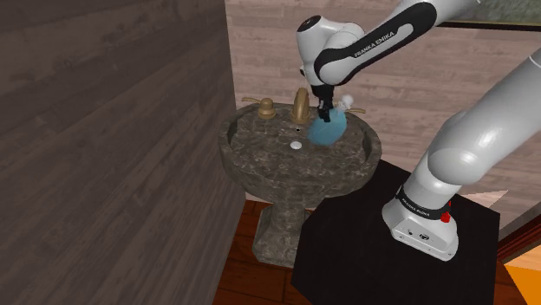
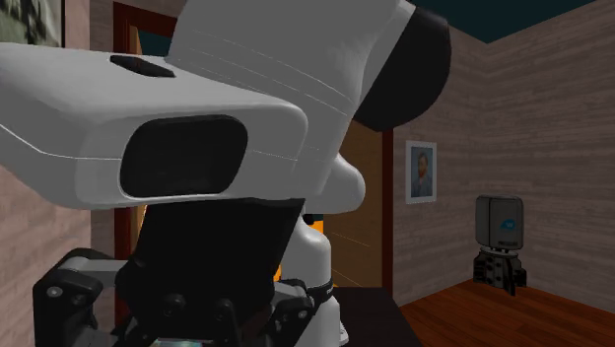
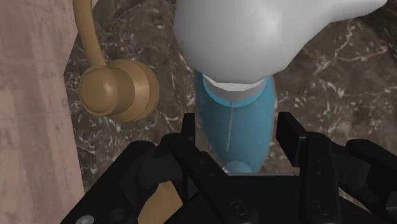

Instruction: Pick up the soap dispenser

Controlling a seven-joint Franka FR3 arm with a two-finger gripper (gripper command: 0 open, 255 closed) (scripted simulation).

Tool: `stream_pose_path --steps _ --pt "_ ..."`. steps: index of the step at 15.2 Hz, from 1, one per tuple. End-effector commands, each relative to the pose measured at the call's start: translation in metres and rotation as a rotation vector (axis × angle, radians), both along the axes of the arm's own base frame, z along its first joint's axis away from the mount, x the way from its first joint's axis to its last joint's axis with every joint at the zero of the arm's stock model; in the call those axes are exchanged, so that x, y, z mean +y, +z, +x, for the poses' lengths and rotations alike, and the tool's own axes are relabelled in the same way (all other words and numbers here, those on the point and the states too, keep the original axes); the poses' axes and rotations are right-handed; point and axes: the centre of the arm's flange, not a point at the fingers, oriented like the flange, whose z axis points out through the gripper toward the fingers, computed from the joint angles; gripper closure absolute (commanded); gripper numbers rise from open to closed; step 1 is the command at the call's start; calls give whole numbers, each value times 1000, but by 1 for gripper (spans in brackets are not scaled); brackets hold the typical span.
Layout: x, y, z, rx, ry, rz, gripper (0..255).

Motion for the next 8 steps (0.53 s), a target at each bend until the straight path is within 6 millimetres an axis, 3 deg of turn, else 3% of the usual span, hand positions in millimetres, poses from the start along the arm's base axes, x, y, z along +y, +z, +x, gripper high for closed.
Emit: stream_pose_path --steps 1,6,8 --pt "0 11 -1 0 0 0 255" --pt "0 37 -1 0 0 0 255" --pt "0 38 -1 0 0 0 255"
